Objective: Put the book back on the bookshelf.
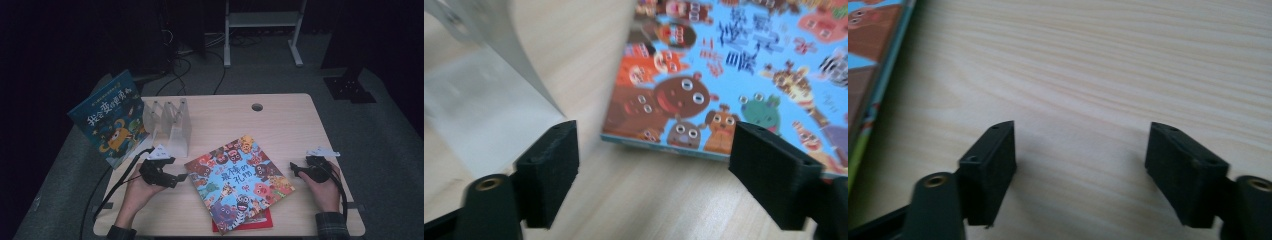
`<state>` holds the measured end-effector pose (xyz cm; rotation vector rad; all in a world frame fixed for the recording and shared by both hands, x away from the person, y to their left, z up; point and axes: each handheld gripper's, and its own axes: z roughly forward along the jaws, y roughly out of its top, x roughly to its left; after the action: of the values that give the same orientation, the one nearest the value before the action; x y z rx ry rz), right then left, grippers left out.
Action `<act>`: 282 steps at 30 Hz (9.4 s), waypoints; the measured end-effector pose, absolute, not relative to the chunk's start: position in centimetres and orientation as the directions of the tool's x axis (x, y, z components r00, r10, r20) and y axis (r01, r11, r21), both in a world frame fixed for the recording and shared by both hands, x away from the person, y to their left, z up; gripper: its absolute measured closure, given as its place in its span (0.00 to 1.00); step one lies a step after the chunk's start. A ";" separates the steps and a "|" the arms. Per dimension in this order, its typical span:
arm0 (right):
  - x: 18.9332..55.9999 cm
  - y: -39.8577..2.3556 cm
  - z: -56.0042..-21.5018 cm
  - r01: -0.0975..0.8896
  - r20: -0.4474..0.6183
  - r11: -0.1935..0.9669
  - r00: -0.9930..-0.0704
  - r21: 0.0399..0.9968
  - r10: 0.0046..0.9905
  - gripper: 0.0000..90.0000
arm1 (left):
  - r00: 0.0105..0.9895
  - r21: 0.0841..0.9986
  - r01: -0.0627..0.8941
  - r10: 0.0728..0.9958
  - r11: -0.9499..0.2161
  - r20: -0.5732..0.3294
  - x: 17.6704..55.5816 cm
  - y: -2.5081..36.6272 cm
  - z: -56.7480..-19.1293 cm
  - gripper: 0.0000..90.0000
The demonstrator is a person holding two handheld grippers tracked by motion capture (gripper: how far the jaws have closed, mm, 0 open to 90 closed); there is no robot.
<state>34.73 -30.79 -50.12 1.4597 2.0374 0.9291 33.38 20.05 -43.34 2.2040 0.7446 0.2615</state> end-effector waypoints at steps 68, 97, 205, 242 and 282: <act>32.5 -27.9 -47.6 0.556 0.081 0.309 -0.568 0.771 0.819 0.45 | 0.864 0.680 0.458 0.466 -0.572 -0.191 31.3 17.8 -47.1 0.08; 33.4 -24.0 -48.6 0.572 0.203 0.258 -0.618 0.778 0.759 0.33 | 0.822 0.691 0.516 0.520 -0.506 -0.234 29.6 21.6 -47.5 0.08; 27.6 -15.0 -47.5 0.422 0.062 0.477 -0.795 0.771 0.603 0.99 | 0.833 0.651 0.544 0.434 -0.530 -0.343 39.1 19.1 -33.3 0.65; 34.8 -28.2 -49.3 0.577 0.042 0.162 -0.323 0.800 0.945 0.60 | 0.910 0.534 0.374 0.411 -0.758 -0.055 36.0 15.4 -22.4 0.88; 36.4 -28.8 -50.2 0.643 0.016 0.169 -0.272 0.747 0.962 0.25 | 0.674 0.569 0.646 0.731 -0.508 -0.113 31.1 36.6 -21.1 0.88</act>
<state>36.35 -28.82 -50.23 1.5130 1.9841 0.9056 31.15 36.58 -21.13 2.3022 1.0579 0.1888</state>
